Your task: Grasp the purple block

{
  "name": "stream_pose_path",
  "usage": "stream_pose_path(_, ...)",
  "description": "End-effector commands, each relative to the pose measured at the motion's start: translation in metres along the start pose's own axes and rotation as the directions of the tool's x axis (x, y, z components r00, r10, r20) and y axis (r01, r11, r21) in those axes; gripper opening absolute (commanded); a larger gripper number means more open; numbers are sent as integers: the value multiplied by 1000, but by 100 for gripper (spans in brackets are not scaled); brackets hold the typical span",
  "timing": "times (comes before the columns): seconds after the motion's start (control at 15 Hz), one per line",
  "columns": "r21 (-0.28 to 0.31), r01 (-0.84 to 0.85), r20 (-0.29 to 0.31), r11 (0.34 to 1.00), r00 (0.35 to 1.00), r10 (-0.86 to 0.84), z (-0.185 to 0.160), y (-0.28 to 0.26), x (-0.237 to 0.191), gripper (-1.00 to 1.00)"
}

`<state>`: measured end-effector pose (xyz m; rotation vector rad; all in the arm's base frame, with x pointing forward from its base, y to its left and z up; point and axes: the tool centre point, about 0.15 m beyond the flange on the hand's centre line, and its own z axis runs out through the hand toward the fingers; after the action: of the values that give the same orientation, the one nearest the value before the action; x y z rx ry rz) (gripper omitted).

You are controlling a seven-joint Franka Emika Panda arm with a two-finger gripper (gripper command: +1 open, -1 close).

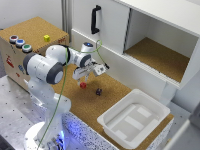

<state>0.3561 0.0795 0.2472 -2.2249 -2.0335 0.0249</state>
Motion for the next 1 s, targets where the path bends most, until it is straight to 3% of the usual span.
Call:
stream_pose_path(0.0, 84, -217, -67, 973, 973, 223, -44, 5, -18, 100)
stream_pose_path(0.27, 93, -438, -78, 894, 892, 445, -46, 6, -62, 100)
stream_pose_path(0.53, 82, -664, -91, 743, 738, 669, -38, -3, -119, 100)
stream_pose_path(0.73, 44, -792, -80, 610, 605, 792, -25, -2, -150, 100)
stream_pose_path(0.93, -6, -854, -79, 521, 520, 851, -18, 7, -161, 100)
